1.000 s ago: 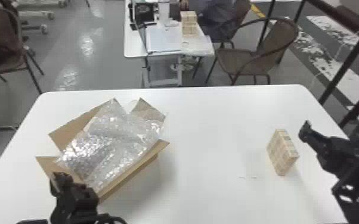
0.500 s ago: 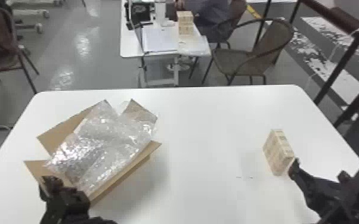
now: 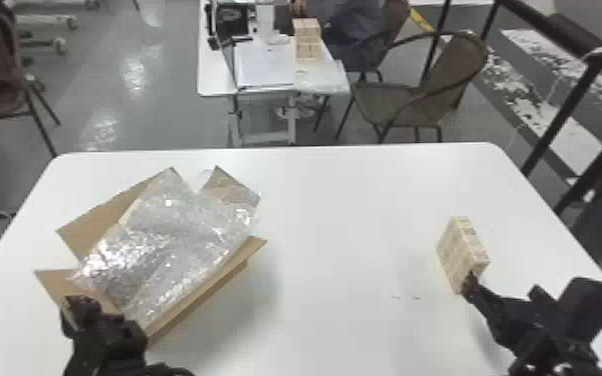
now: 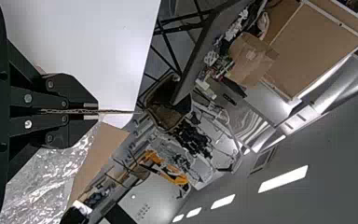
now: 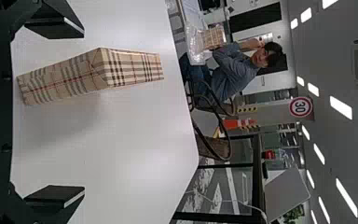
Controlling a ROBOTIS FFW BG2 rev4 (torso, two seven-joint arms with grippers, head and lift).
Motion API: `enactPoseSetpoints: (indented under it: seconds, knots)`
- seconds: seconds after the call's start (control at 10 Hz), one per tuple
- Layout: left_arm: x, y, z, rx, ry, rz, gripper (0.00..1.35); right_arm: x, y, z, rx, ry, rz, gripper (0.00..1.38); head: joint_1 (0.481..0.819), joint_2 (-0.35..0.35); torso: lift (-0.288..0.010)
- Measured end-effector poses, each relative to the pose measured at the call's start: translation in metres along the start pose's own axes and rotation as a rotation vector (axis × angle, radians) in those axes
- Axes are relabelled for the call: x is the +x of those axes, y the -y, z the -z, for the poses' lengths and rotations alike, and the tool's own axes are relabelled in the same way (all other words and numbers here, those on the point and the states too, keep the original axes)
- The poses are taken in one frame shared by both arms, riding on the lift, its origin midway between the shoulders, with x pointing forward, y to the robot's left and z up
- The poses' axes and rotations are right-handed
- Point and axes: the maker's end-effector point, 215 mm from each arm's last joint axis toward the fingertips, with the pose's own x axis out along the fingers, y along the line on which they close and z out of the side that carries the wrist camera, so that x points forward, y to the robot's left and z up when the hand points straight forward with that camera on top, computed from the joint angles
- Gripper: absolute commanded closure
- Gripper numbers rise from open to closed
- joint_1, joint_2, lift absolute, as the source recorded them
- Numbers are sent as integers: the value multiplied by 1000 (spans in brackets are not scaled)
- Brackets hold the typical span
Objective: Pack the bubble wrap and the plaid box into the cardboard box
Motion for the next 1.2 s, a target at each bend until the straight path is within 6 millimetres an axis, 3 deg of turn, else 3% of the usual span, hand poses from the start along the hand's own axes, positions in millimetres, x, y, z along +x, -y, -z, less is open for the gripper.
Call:
enactPoseSetpoints:
  seconds: [0.3,0.6,0.8,0.9,1.1,1.2]
  knots:
    - [0,0,0,-5,2,-3,1220,22,-18,6,-35,-16,-86,119,695,-14,-101]
    - [0,0,-1,-9,3,-4,1220,35,-20,2,-72,-7,-80,162,695,-14,-101]
    - [0,0,-1,-9,3,-4,1220,46,-20,2,-90,-7,-91,525,695,-14,-101]
    - [0,0,-1,-10,3,-4,1220,48,-18,7,-89,-8,-90,565,695,-16,-101]
    - [0,-1,-1,-12,4,-5,1220,52,-16,14,-67,-2,-89,858,695,-17,-101]
    - [0,-1,-1,-12,3,-6,1220,53,-16,15,-63,1,-89,900,695,-18,-101]
